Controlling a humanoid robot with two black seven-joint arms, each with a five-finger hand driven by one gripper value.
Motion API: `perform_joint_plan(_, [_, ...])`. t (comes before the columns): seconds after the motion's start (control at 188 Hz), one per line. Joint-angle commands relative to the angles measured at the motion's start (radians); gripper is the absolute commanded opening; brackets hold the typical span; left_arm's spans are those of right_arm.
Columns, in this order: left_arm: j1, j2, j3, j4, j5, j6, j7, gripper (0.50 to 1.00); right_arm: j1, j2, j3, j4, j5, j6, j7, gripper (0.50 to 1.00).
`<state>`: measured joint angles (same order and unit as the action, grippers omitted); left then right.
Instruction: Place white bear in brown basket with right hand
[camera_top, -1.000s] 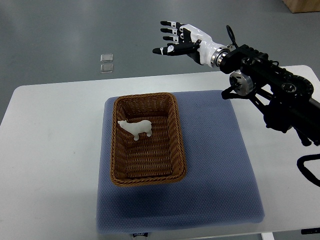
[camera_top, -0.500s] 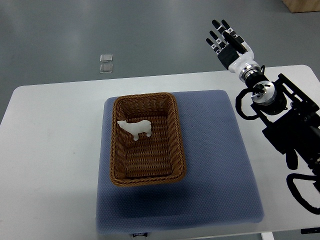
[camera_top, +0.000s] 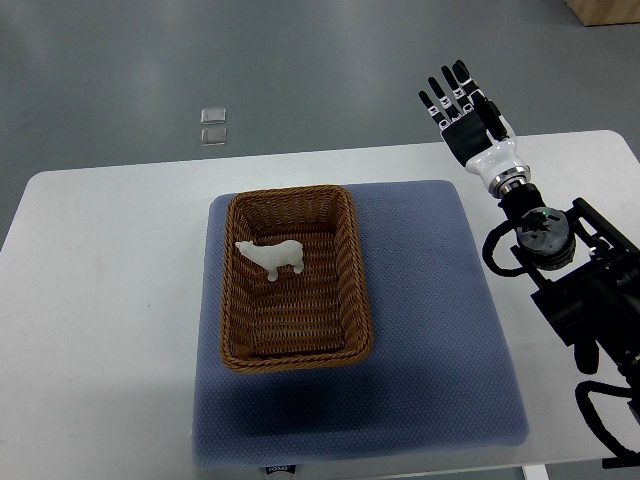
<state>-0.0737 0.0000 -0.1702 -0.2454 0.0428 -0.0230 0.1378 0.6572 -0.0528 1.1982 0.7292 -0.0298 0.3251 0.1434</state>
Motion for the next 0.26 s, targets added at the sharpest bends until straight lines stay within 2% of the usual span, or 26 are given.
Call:
perform_joint_plan(0.0, [0.000,0.000,0.000,0.000,0.000,0.000,-0.001,1.000,0.007,-0.009,-0.026,-0.022,-0.002,0.006,-0.001,0.928])
perform_joint_plan(0.25, [0.000,0.000,0.000,0.000,0.000,0.000,0.000,1.000,0.012,-0.009,-0.040,-0.051,-0.004,0.005,-0.001,0.928])
